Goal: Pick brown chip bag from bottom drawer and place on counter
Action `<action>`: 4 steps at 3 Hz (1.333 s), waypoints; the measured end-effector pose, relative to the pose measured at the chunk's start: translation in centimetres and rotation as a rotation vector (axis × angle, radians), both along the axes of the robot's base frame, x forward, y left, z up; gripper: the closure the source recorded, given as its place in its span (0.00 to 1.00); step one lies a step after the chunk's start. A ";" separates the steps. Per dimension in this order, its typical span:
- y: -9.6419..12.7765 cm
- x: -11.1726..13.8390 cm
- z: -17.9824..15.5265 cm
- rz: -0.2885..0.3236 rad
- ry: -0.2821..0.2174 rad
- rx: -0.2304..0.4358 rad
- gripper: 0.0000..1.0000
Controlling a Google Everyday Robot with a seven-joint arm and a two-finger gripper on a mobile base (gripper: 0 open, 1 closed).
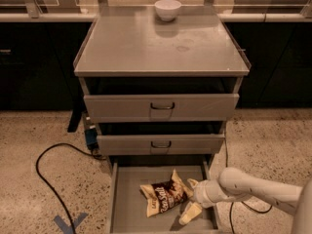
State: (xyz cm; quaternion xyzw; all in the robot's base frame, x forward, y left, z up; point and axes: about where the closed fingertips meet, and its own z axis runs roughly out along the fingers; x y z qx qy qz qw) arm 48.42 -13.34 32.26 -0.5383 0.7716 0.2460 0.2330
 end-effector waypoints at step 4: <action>6.1 3.9 -6.9 0.094 -0.035 -0.022 0.00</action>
Offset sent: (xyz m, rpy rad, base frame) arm 0.0386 0.0795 -0.0951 -0.0402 0.0150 0.1550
